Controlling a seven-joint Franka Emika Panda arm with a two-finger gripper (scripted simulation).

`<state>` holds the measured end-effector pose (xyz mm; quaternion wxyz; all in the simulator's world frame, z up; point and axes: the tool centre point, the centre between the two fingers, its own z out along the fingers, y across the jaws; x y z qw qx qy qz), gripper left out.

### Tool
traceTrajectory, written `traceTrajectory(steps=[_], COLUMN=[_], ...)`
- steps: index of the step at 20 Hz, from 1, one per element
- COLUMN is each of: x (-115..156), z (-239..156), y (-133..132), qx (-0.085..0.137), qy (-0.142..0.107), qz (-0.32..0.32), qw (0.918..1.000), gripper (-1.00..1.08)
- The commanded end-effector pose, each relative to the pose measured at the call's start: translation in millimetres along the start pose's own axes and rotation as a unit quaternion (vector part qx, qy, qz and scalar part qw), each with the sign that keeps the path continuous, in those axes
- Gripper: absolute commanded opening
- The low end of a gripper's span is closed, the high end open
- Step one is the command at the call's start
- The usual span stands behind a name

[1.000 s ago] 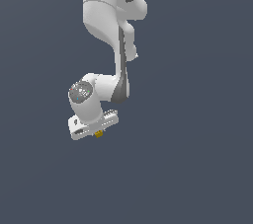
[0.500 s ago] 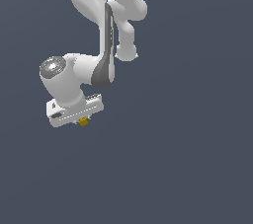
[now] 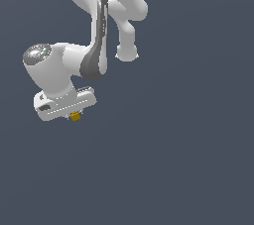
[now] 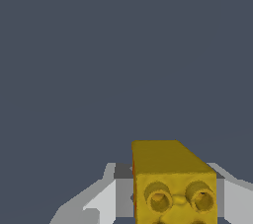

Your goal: Pick up the object and move it to a goal position.

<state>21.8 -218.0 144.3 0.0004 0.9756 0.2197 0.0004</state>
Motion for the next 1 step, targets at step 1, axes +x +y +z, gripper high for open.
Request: traceTrajectory(steps=[1], x=[0.7], z=[0.3], y=[-0.3], qx=[0.0], qy=[0.0], qz=[-0.001], qw=[1.0], gripper=[-1.0])
